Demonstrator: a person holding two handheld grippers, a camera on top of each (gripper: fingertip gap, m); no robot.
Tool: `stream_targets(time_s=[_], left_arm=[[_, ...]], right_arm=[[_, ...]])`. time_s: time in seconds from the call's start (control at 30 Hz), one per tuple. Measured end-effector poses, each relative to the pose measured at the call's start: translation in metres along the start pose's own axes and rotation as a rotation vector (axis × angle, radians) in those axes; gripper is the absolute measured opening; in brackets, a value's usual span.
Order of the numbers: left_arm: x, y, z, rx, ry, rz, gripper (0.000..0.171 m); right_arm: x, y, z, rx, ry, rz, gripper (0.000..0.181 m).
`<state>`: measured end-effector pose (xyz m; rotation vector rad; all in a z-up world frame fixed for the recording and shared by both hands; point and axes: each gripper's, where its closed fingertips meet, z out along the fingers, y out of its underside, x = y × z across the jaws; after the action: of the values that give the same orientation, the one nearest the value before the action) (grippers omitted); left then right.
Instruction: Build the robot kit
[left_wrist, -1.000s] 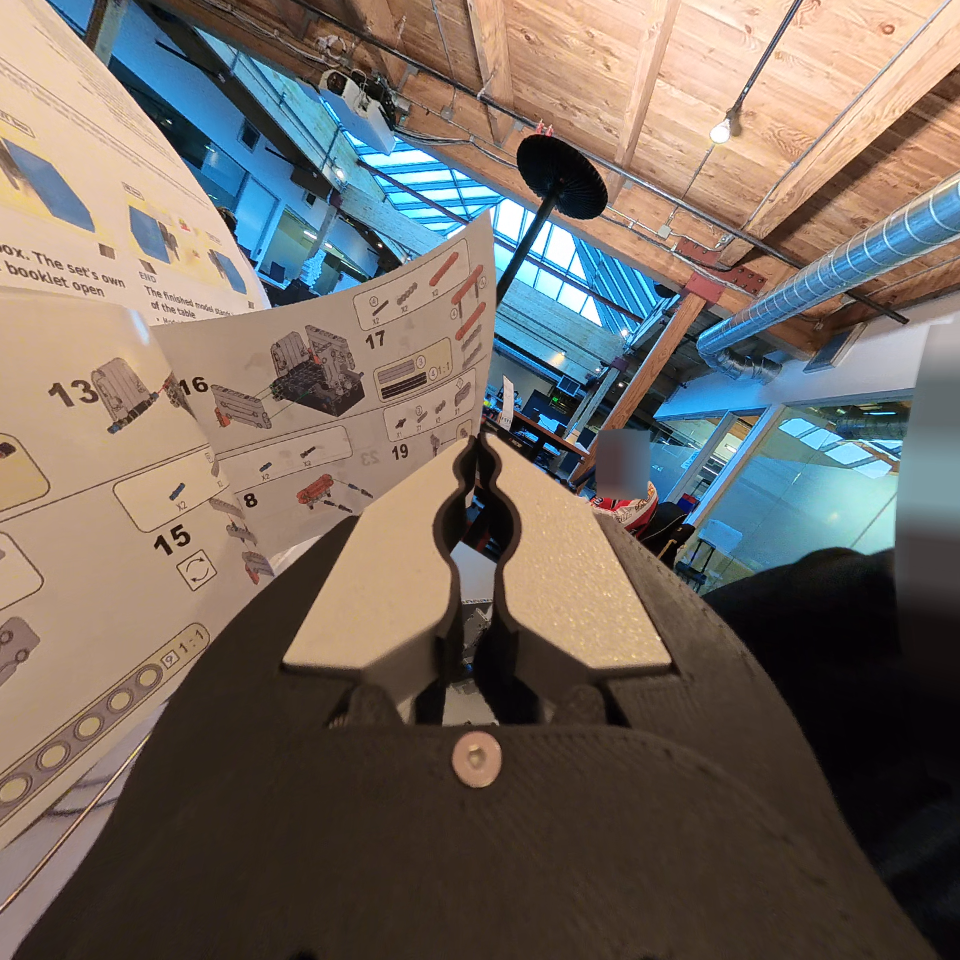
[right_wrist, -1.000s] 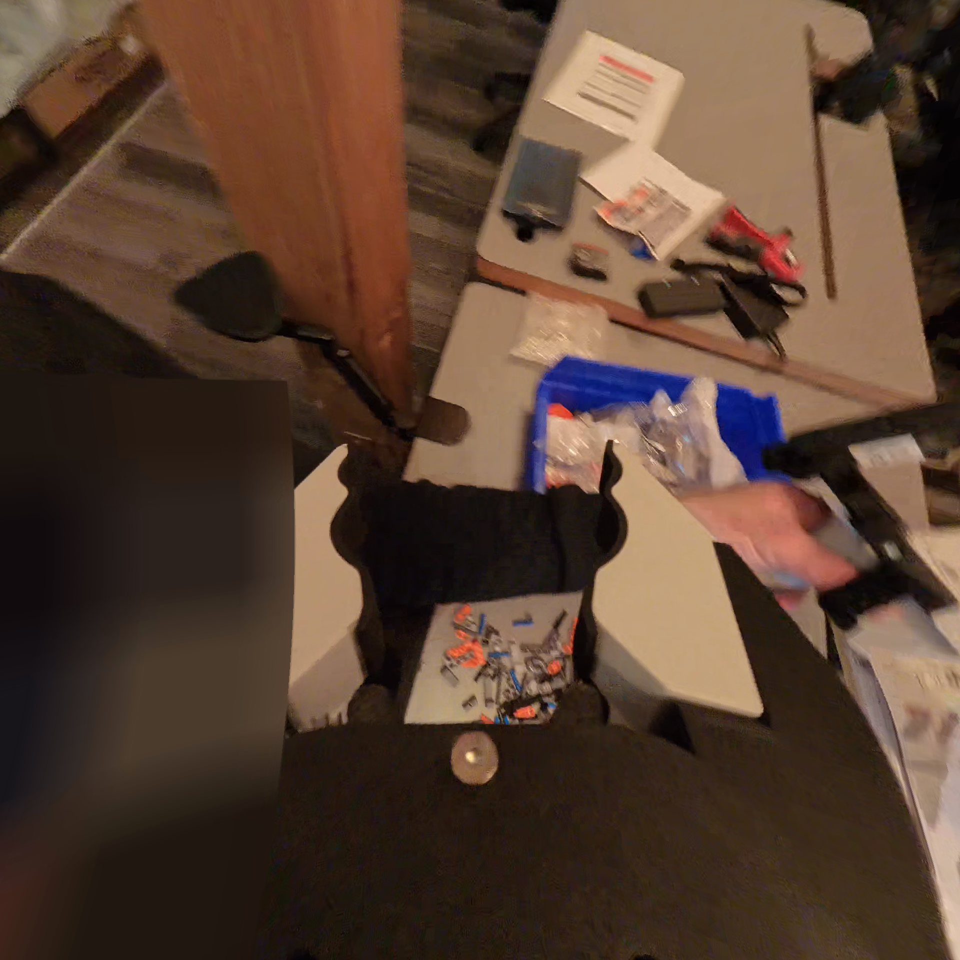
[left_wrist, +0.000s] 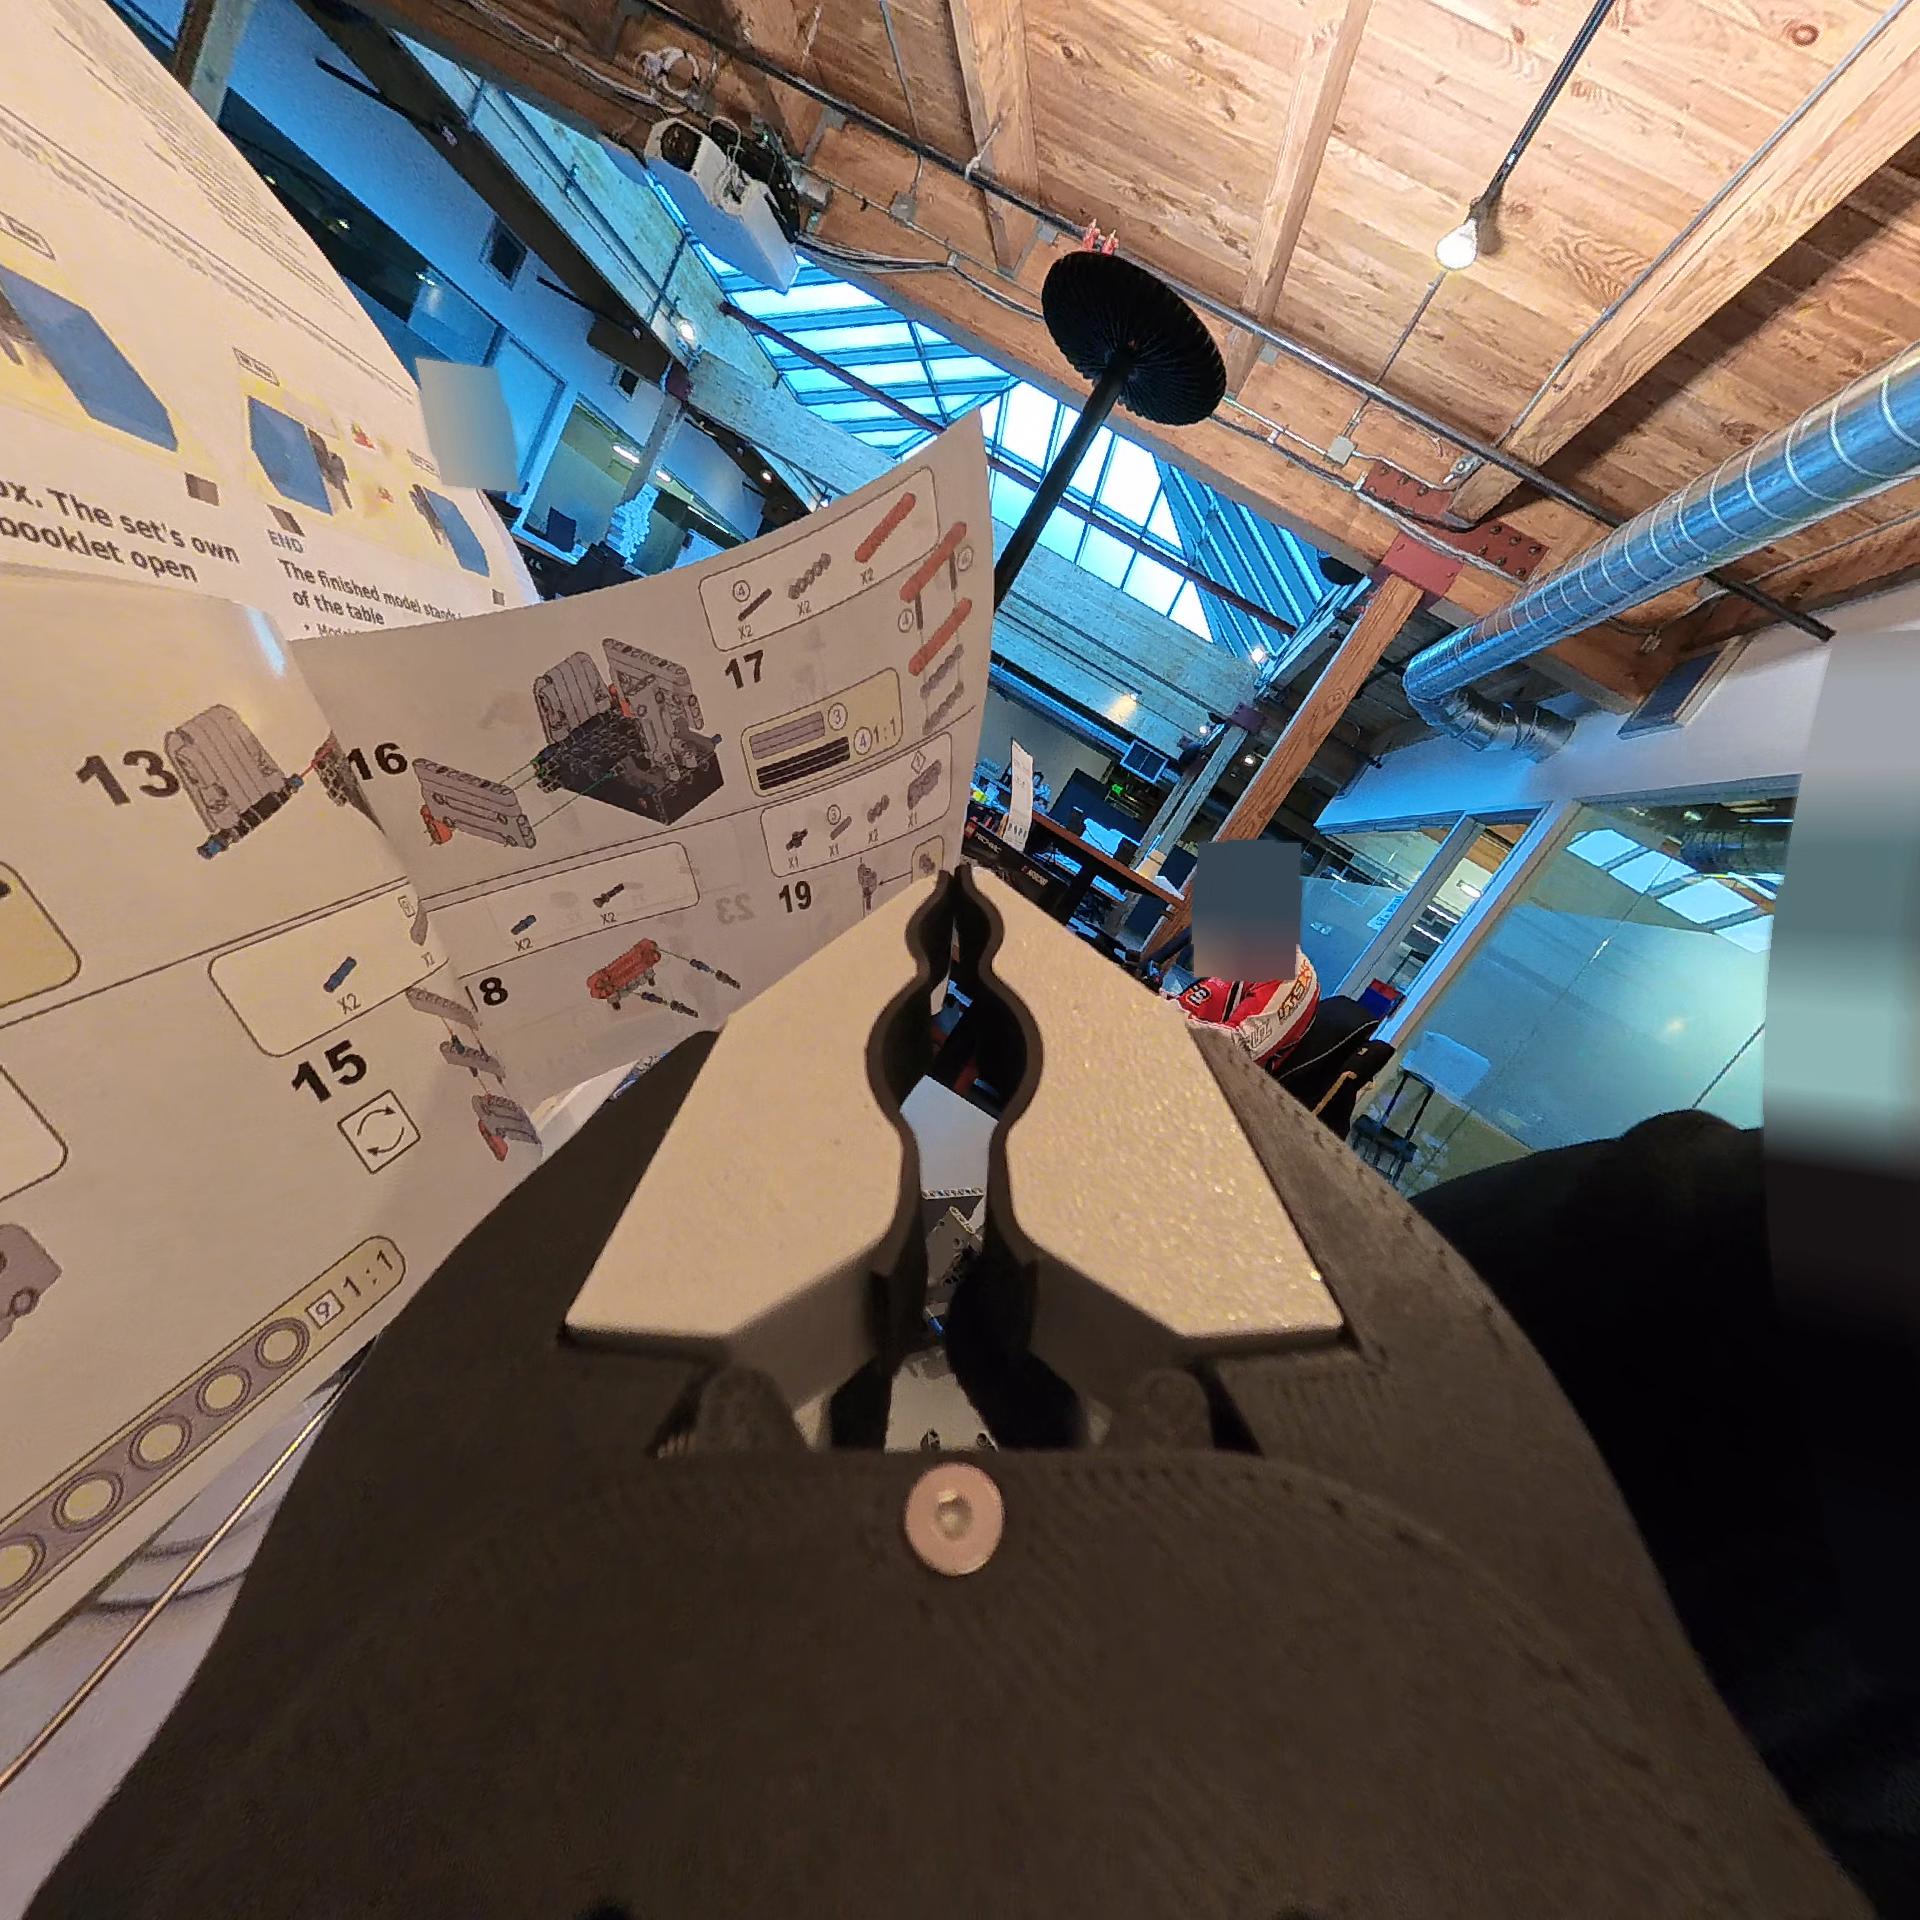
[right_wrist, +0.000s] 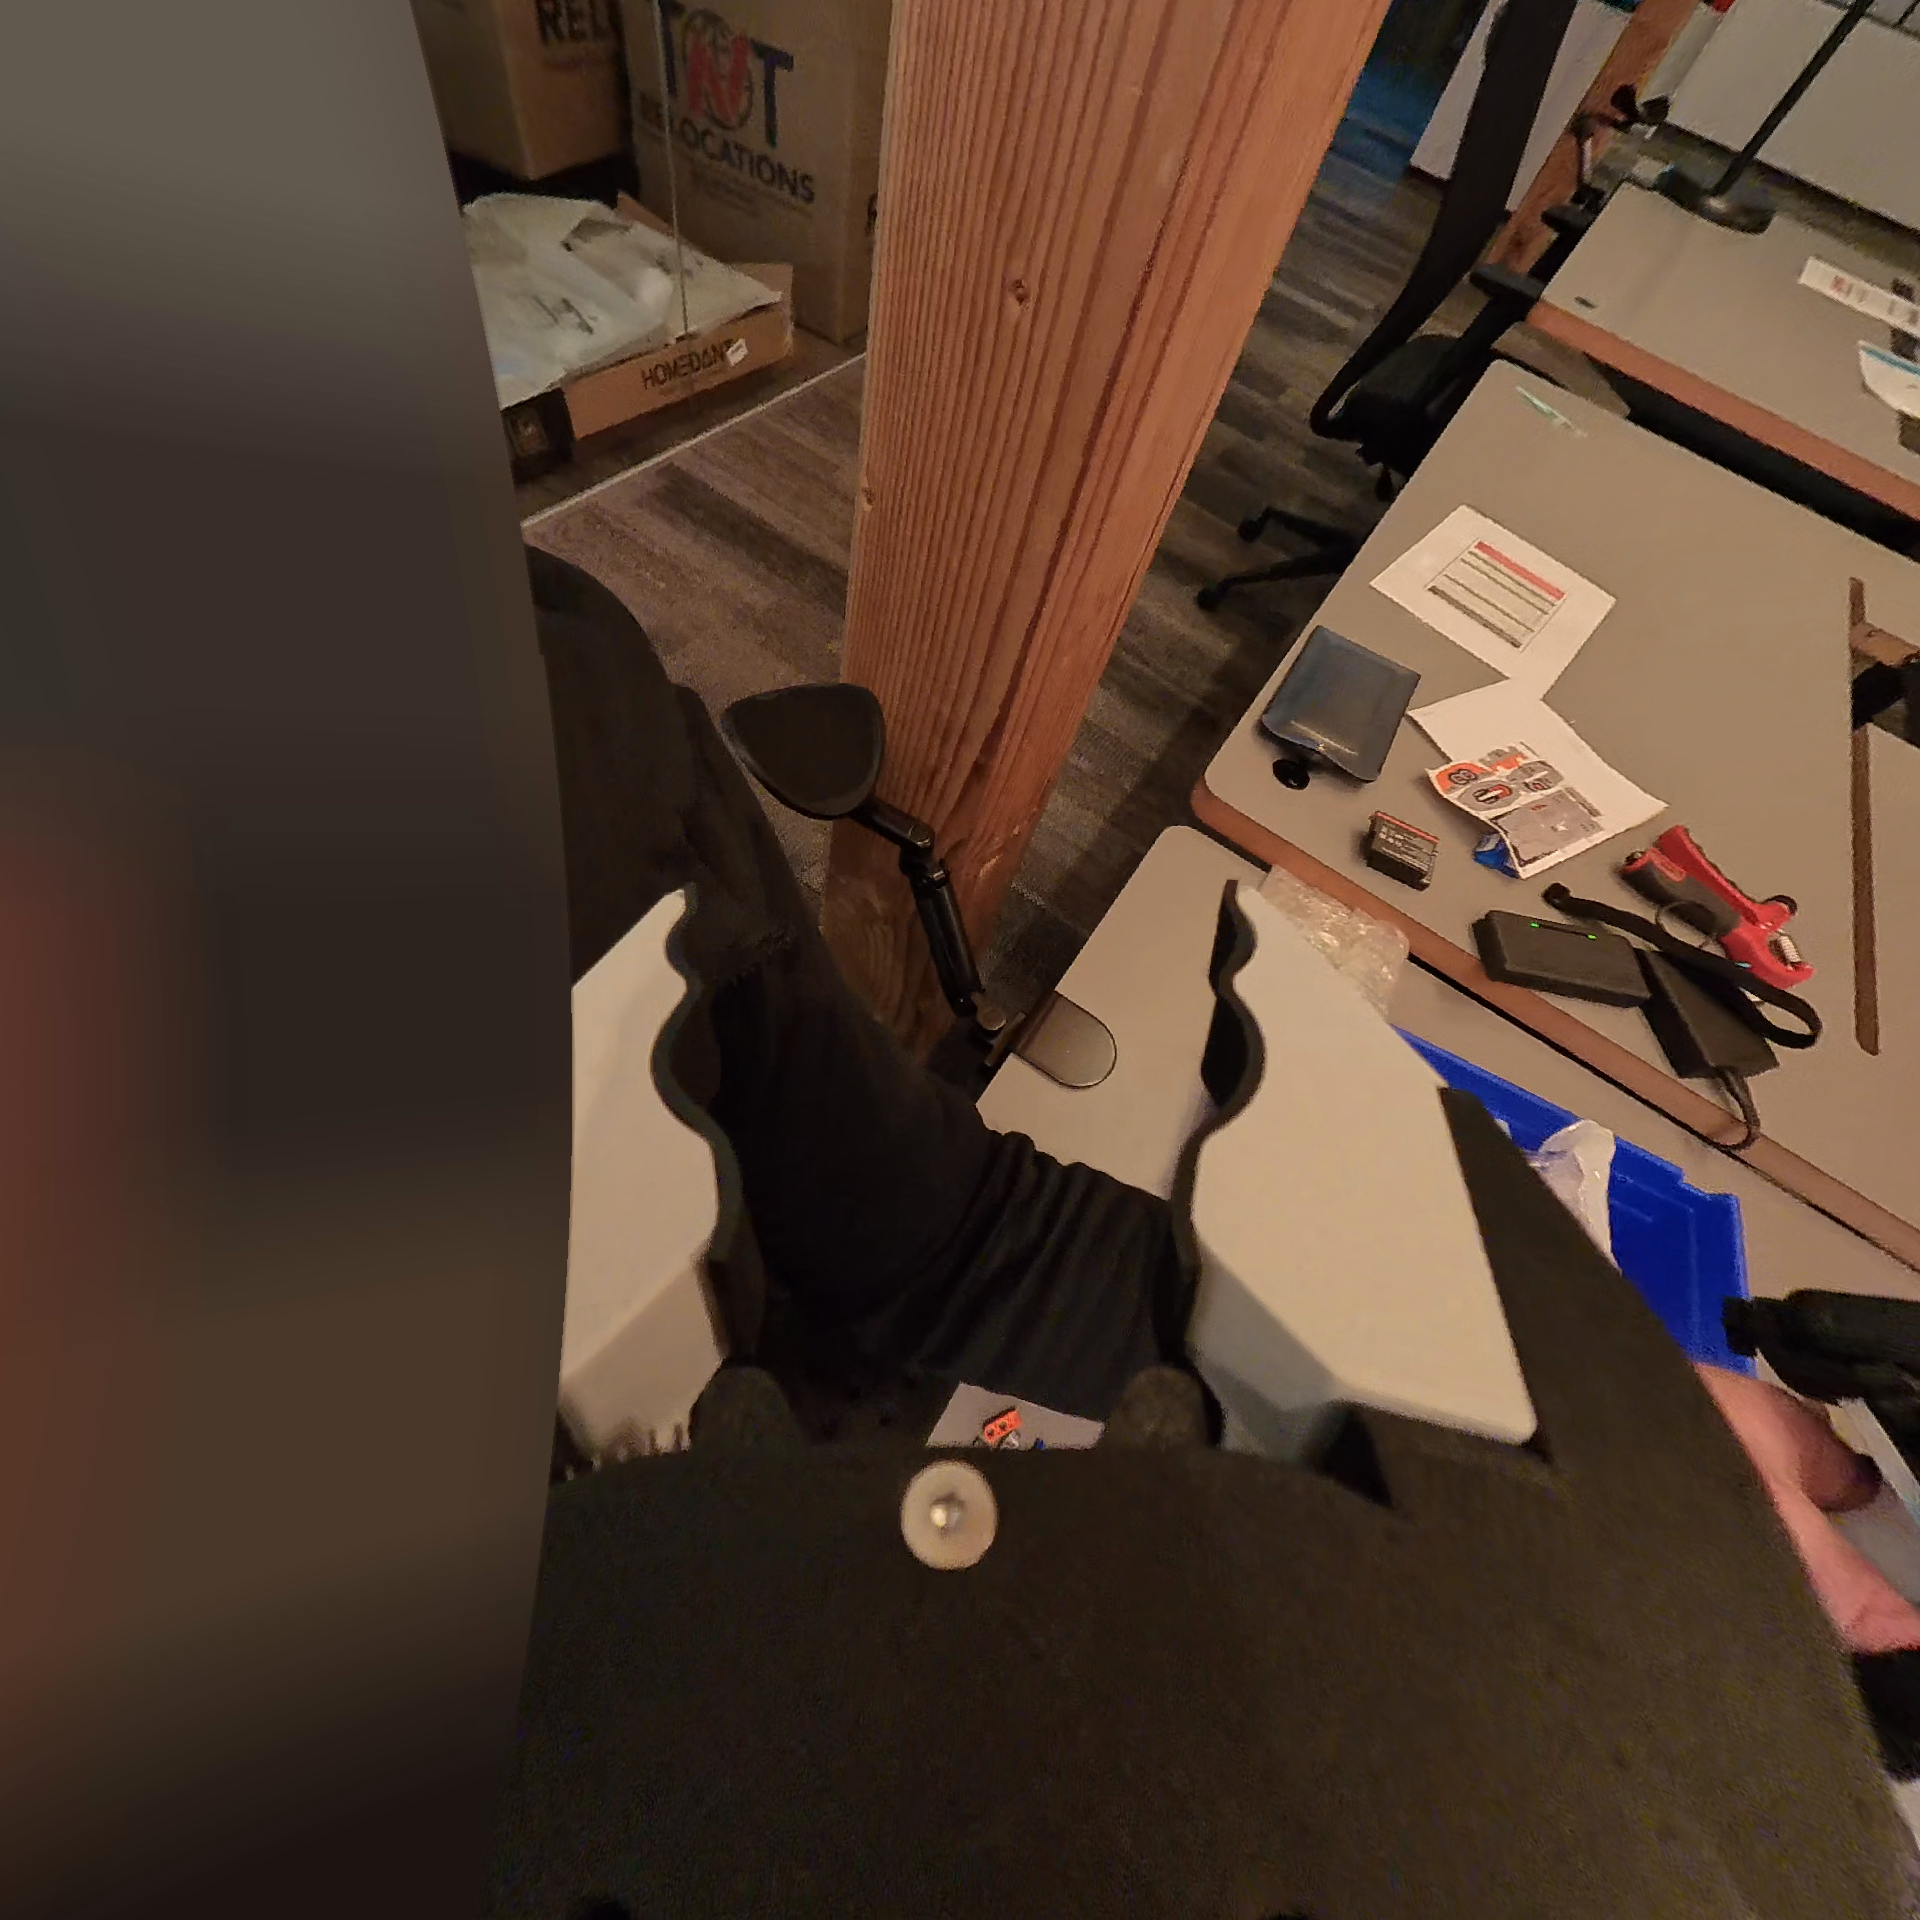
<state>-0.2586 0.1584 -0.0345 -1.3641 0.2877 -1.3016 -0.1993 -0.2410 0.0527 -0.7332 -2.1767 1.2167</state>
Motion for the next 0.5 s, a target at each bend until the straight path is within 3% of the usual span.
stream_targets(time_s=[0.17,0.5], left_arm=[[0.000,0.003,0.004,-0.013,0.003,-0.003,0.000],[0.001,-0.002,-0.005,0.006,-0.003,-0.002,0.000]], right_arm=[[-0.006,-0.020,0.008,0.054,-0.029,-0.029,0.095],[-0.006,-0.013,0.002,0.072,-0.015,-0.025,0.093]])
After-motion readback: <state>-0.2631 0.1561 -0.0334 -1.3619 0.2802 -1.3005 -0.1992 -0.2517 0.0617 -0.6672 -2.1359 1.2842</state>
